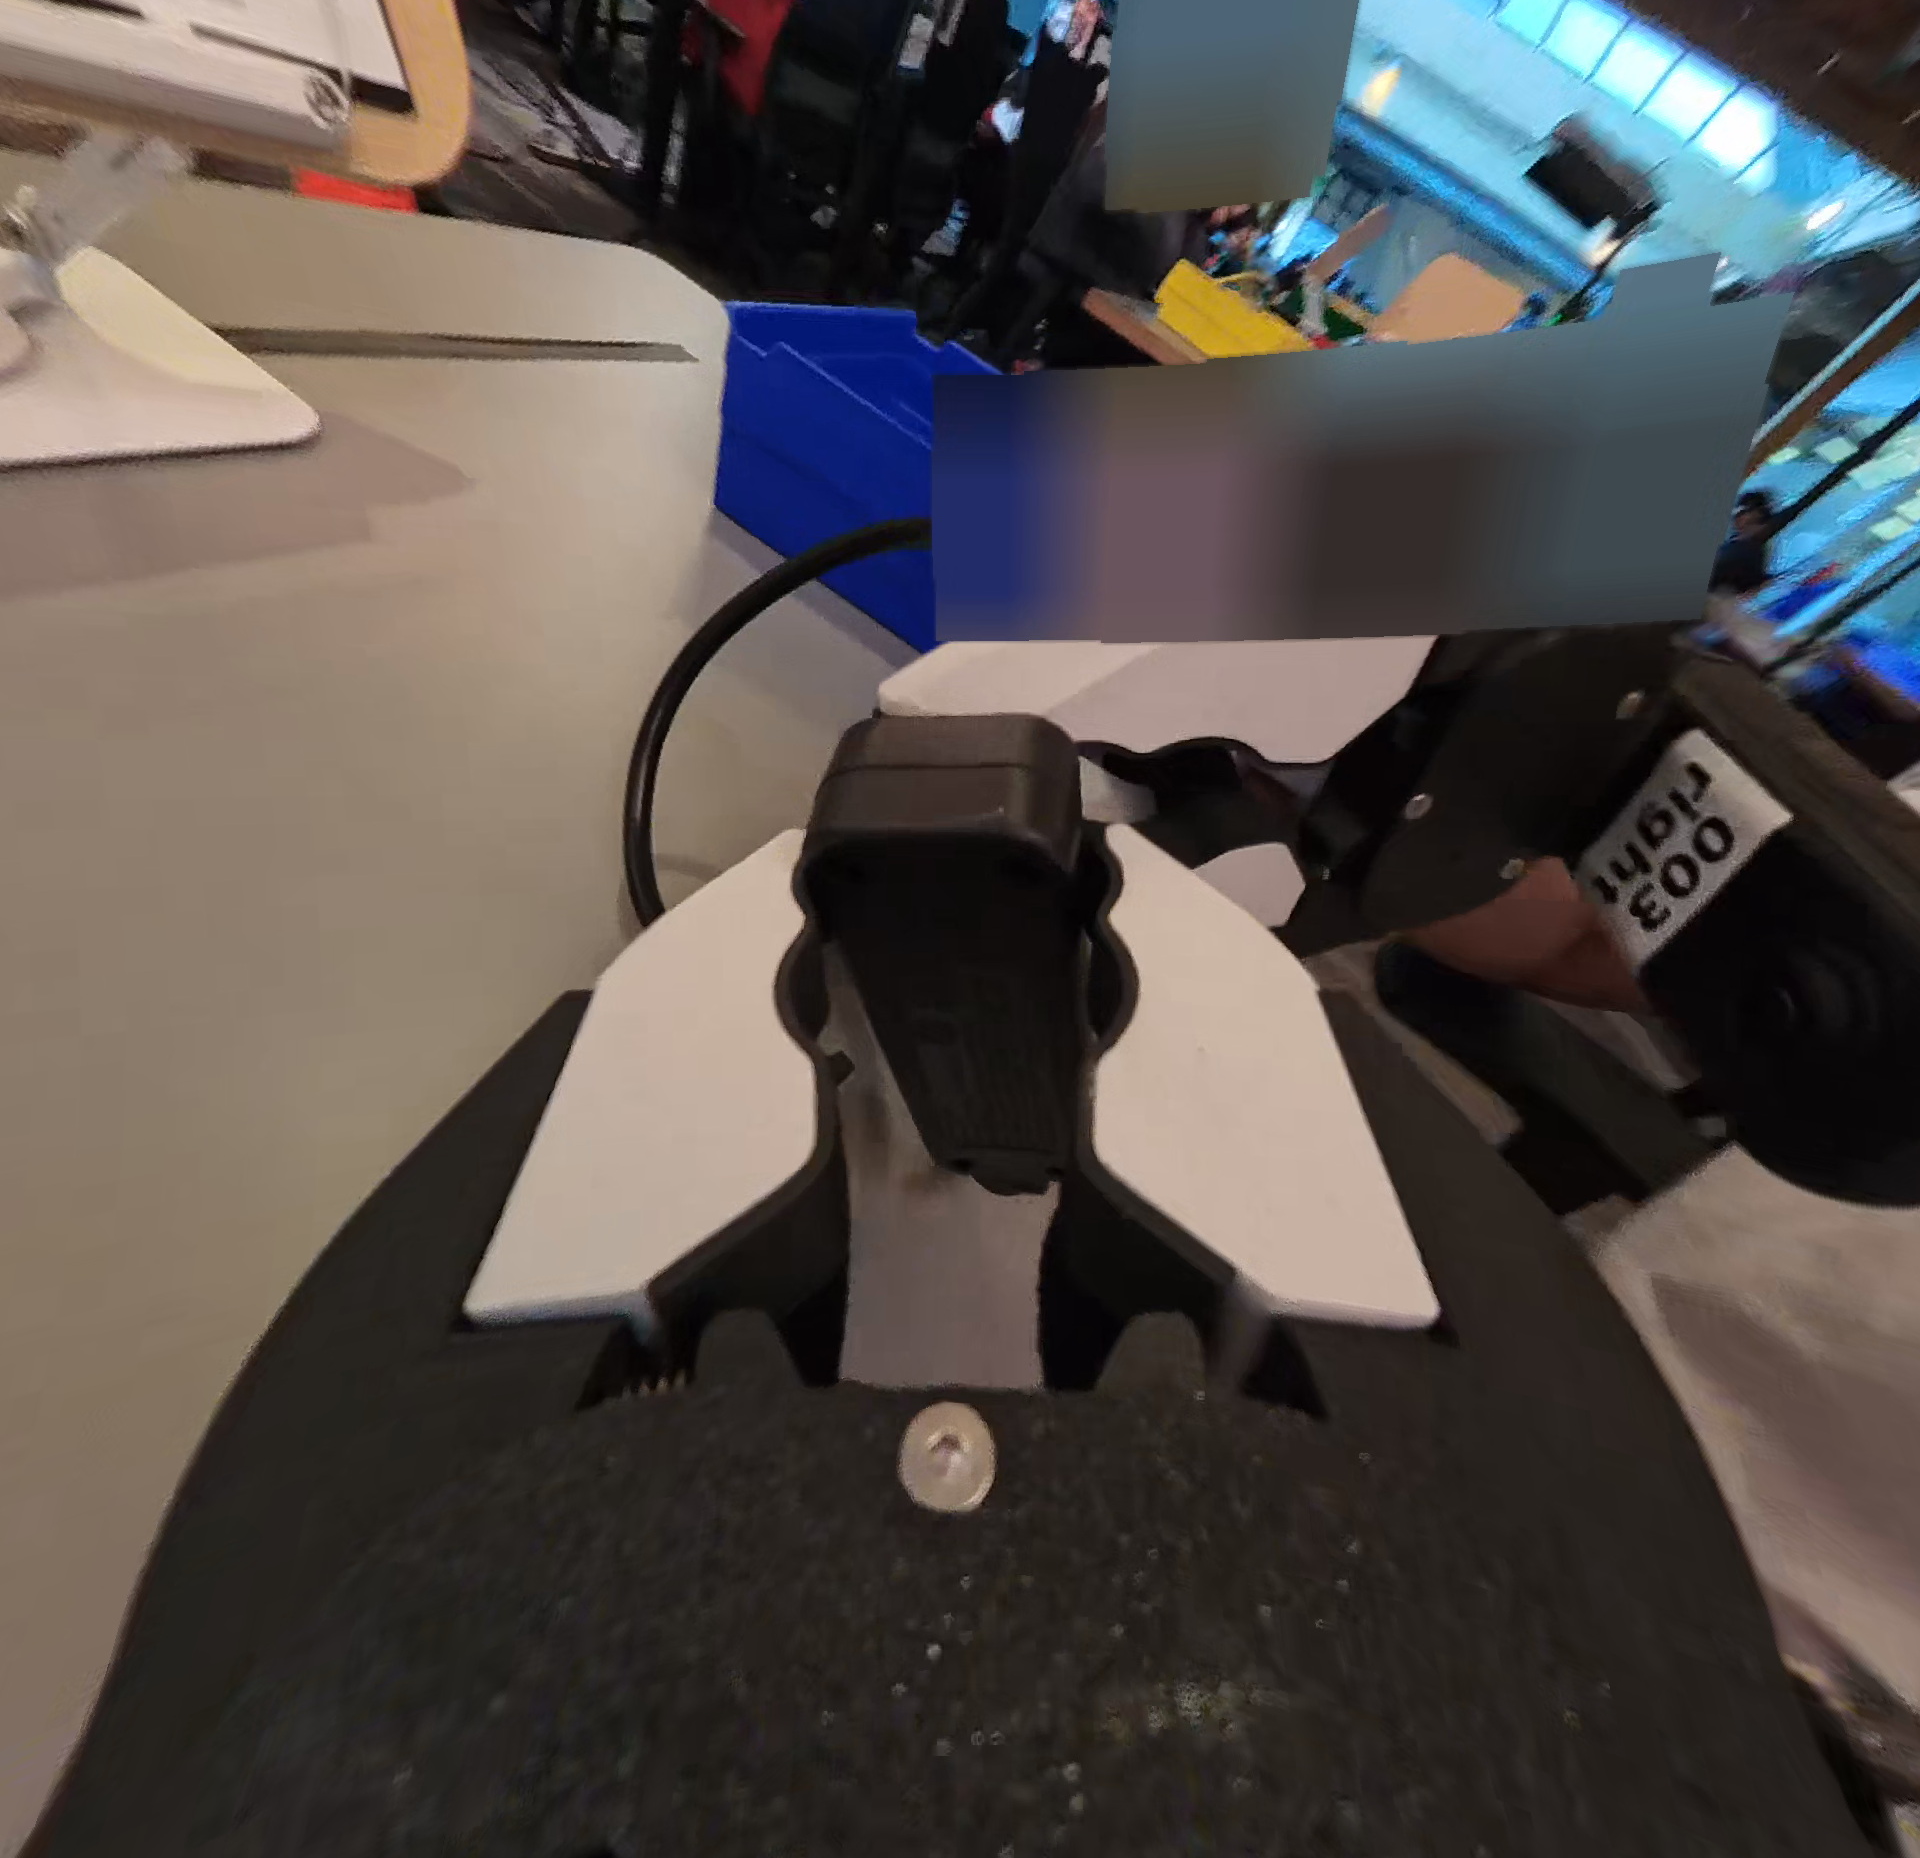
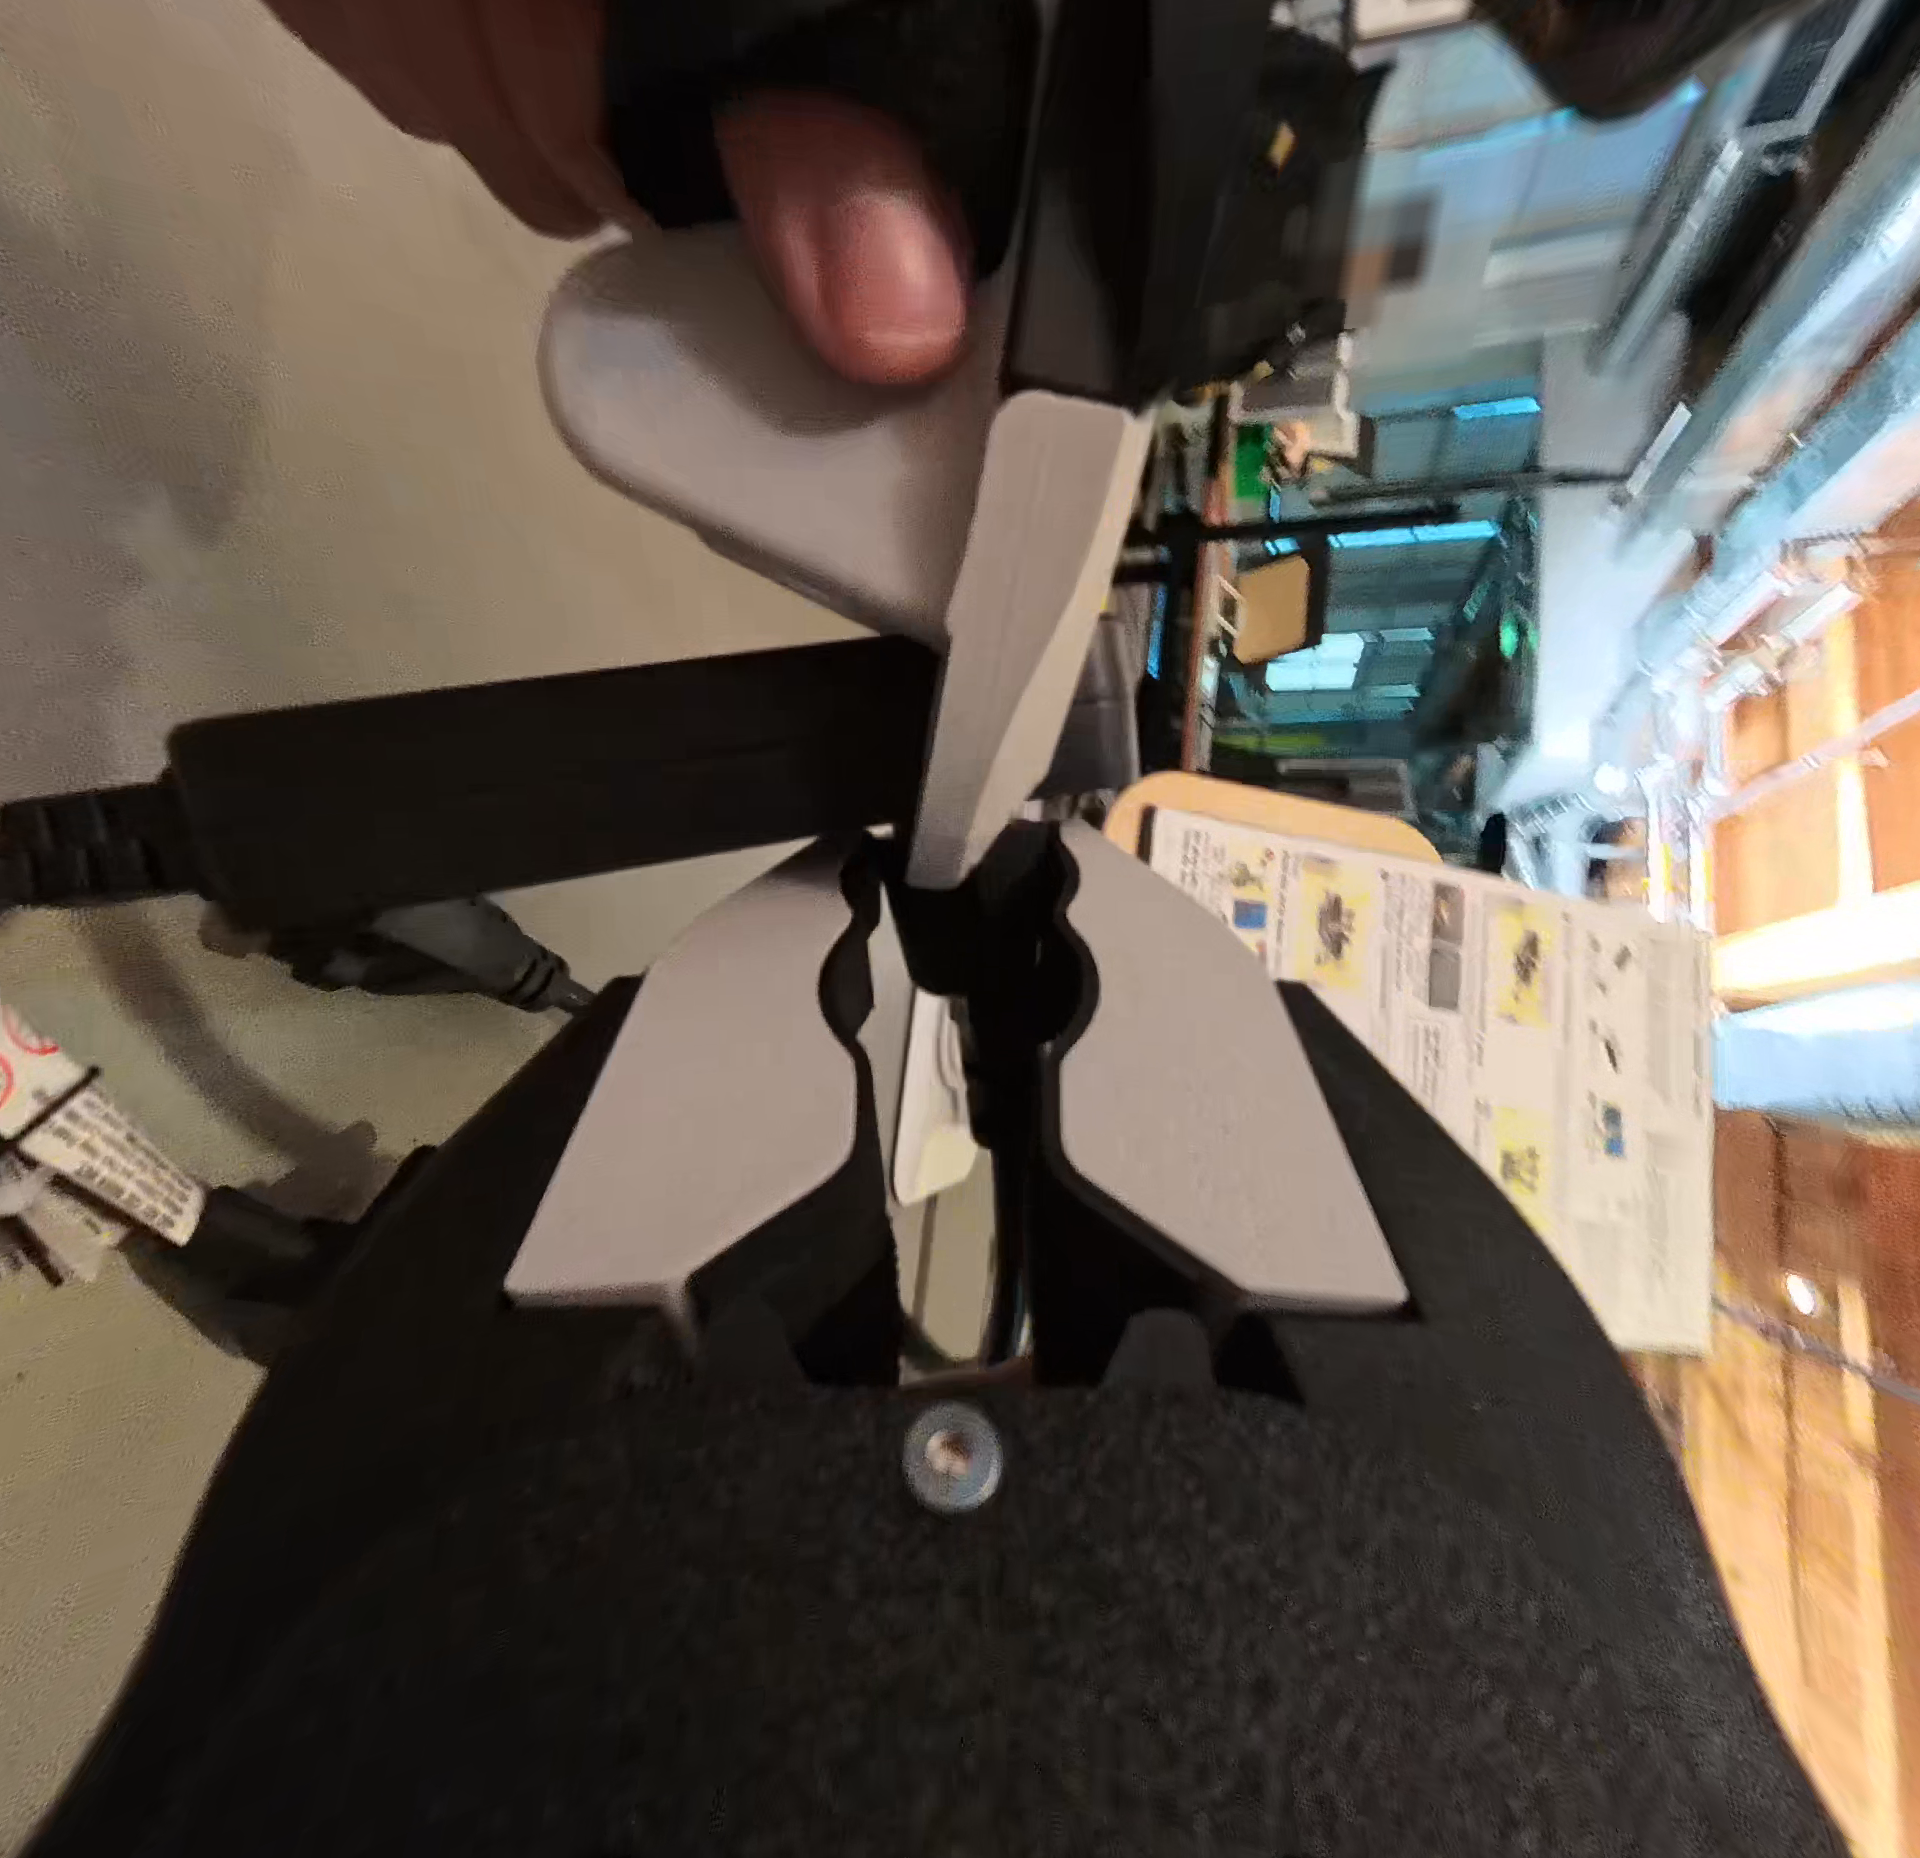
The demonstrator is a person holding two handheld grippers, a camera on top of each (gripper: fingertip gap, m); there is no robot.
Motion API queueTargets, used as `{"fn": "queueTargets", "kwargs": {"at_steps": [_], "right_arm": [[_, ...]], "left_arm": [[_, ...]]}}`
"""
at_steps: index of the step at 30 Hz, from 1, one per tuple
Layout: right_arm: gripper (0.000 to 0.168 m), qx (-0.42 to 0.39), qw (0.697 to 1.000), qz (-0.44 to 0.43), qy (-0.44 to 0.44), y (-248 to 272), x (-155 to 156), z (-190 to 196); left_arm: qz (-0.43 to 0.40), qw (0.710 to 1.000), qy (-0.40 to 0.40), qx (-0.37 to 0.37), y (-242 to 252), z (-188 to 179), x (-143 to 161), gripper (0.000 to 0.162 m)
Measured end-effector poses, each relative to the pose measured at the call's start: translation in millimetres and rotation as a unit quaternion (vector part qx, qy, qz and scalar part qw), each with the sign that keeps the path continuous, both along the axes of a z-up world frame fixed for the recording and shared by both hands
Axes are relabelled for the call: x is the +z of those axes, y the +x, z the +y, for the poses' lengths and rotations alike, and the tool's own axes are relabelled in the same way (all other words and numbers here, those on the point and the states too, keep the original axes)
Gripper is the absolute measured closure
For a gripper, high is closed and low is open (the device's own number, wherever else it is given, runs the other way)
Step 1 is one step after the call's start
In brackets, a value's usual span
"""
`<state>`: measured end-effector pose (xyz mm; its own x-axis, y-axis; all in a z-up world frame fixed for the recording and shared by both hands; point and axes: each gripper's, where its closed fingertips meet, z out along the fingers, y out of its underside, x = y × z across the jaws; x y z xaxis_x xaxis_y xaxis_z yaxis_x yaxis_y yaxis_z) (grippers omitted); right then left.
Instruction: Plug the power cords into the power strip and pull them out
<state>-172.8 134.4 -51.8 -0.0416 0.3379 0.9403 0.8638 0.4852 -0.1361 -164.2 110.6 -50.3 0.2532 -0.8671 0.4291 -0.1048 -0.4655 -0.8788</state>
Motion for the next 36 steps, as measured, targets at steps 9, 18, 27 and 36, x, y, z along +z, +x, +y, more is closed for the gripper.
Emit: {"fn": "queueTargets", "kwargs": {"at_steps": [9,18,27,36], "right_arm": [[0.141,-0.032,0.998,0.055,0.015,18,0,-10],[0.142,-0.056,0.997,0.052,-0.013,23,-3,-12],[0.141,-0.066,0.957,0.263,-0.105,37,8,-20],[0.140,-0.090,0.746,0.520,-0.406,56,-56,-75]], "left_arm": [[0.077,0.991,0.106,0.010,12,-14,2,0.115],[0.058,0.995,0.083,0.001,19,-15,2,0.113],[-0.029,0.996,0.074,-0.031,6,-6,5,0.115],[-0.039,0.994,0.086,-0.055,-19,-5,-12,0.112]]}}
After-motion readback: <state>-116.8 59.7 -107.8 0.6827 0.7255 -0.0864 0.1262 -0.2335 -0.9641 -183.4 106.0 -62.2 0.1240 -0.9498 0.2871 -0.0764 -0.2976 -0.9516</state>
